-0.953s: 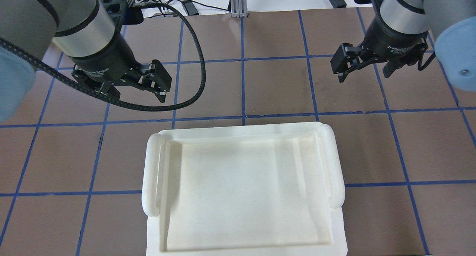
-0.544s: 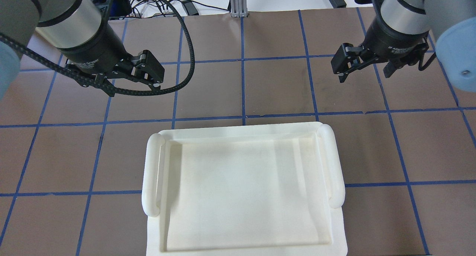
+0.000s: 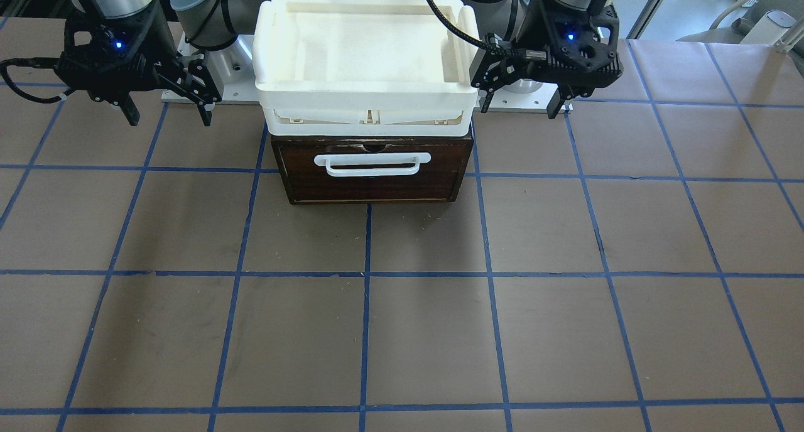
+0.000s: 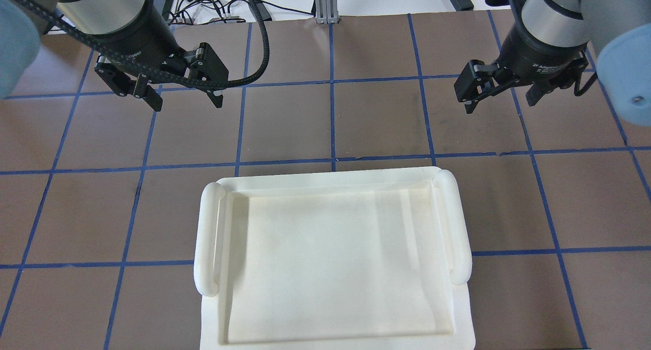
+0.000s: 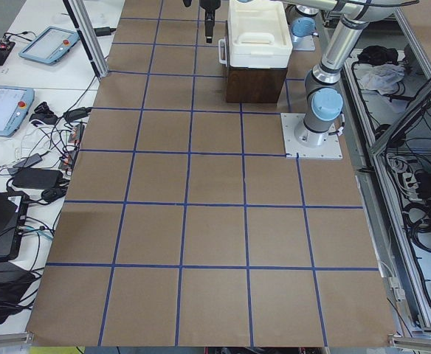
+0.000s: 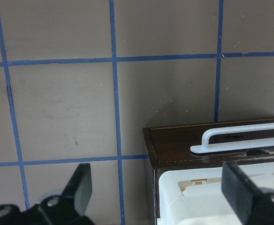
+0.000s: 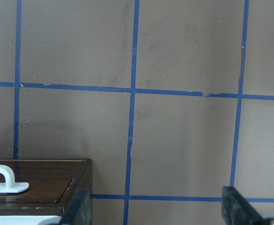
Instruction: Put scissors in drawer and close it
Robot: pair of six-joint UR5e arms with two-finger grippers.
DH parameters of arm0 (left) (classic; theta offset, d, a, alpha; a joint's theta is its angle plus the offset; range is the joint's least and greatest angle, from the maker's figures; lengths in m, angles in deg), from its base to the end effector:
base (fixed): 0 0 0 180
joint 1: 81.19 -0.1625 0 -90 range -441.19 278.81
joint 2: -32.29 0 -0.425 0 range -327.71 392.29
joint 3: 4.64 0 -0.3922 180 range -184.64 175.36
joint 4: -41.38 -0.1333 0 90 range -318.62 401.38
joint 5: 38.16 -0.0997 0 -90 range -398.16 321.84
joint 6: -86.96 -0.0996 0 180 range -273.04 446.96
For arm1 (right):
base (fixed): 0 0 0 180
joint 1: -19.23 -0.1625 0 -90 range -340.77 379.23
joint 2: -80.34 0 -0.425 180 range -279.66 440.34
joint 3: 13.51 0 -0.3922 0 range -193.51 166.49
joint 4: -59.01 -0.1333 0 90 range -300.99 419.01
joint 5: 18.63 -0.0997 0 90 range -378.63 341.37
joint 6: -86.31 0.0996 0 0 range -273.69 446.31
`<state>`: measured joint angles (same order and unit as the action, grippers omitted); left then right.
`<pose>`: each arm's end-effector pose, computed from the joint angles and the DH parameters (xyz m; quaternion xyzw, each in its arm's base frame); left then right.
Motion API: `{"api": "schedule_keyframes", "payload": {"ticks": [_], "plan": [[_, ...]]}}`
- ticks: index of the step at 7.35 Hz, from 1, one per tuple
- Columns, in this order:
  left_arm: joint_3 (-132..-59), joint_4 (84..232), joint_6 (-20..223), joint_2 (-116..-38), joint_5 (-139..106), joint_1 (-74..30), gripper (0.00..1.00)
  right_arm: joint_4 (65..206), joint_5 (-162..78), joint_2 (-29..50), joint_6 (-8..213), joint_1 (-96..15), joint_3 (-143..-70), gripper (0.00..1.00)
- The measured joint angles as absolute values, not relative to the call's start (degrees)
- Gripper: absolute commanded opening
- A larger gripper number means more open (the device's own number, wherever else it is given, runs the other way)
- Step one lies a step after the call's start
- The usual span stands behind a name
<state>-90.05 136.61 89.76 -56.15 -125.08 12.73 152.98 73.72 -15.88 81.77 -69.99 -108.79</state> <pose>-0.1711 -0.4691 0.5315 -0.0100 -0.9996 0.0064 0.0273 0.1230 -0.4557 0.5008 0.0319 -0.9984 0.0418 0.0225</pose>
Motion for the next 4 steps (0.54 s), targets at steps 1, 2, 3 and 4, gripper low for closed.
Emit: {"api": "schedule_keyframes", "payload": {"ticks": [1, 2, 3, 4], "plan": [[-89.9, 136.6, 89.8, -56.4, -125.1, 12.8, 1.0, 153.0, 73.6, -15.9, 81.8, -70.0, -108.8, 1.0], [-89.9, 136.6, 89.6, -56.6, -125.1, 12.9, 1.0, 153.0, 73.5, -15.8, 81.9, -70.0, -108.8, 1.0], [-89.9, 136.6, 89.5, -56.7, -125.2, 12.9, 1.0, 153.0, 73.5, -15.8, 81.9, -70.0, -108.8, 1.0], [-89.9, 136.5, 89.4, -56.7, -125.2, 12.9, 1.0, 153.0, 73.5, -15.8, 81.9, -70.0, -108.8, 1.0]]}}
